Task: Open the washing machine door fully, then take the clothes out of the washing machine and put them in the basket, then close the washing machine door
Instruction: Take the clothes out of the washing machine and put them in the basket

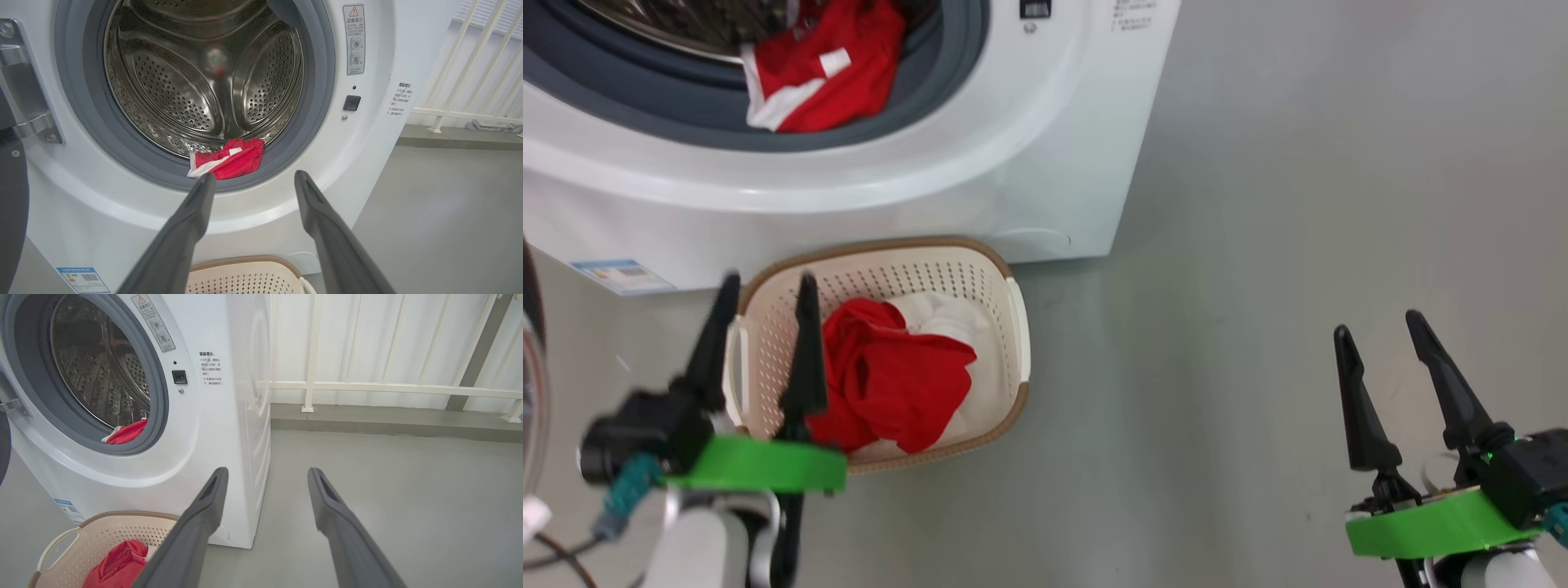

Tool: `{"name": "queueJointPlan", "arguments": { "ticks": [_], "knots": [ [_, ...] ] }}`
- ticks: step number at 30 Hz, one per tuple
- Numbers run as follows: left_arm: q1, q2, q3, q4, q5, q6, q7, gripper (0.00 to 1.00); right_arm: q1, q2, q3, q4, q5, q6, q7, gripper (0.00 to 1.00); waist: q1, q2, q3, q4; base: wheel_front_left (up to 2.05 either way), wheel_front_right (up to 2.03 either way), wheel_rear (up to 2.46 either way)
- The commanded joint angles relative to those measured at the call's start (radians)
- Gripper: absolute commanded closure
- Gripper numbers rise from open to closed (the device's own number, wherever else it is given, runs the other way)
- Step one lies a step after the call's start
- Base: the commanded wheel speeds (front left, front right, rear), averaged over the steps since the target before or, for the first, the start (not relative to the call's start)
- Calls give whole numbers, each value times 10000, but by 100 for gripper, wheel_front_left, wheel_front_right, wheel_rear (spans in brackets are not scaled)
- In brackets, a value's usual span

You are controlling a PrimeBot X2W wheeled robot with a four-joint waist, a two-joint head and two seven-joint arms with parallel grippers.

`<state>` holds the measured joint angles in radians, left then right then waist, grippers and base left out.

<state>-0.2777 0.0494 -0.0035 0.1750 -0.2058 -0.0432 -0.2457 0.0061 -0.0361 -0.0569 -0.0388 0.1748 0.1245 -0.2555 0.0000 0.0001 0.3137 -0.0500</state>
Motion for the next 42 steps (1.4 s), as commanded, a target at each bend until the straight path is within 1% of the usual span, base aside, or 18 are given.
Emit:
{"name": "queueJointPlan", "arguments": {
  "ticks": [1, 6, 22, 23, 27, 37, 38, 42],
  "knots": [
    [-641, 253, 352, -118, -108, 50, 55, 0, -358, -141, 275, -225, -3, 62, -63, 0, 0, -1, 537, -156, 0, 0, 0],
    [-1732, 489, 486, 259, -197, 81, 147, 0, -632, -141, 430, -128, 108, 62, -63, 0, 0, -1, 876, -356, 0, 0, 0],
    [-4985, 1280, 624, 2671, -384, 30, 501, 0, -1087, -141, 750, 35, 219, 62, -63, 0, 0, -1, 1740, -713, 0, 0, 0],
    [-4985, 1280, 624, 2671, -384, 30, 501, 0, -1087, -141, 750, 35, 219, 62, -63, 0, 0, -1, 1740, -713, 0, 0, 0],
    [-5784, 1439, 520, 3450, -366, -34, 622, 0, -1206, -141, 865, 88, 190, 62, -63, 0, 0, -1, 1914, -782, 0, 0, 0],
    [-7643, 1711, 347, 5474, -360, -24, 947, 0, -1309, -141, 1093, 197, 71, 62, -63, 0, 0, -1, 2118, -1037, 0, 0, 0],
    [-8009, 1739, 338, 5889, -415, -50, 1035, 0, -1326, -141, 1141, 219, 61, 62, -63, 0, 0, -1, 2178, -1099, 0, 0, 0],
    [-8751, 1864, 328, 6644, -482, -89, 1085, 0, -1414, -141, 1282, 253, 65, 62, -63, 0, 0, -1, 2310, -1270, 0, 0, 0]
  ]
}}
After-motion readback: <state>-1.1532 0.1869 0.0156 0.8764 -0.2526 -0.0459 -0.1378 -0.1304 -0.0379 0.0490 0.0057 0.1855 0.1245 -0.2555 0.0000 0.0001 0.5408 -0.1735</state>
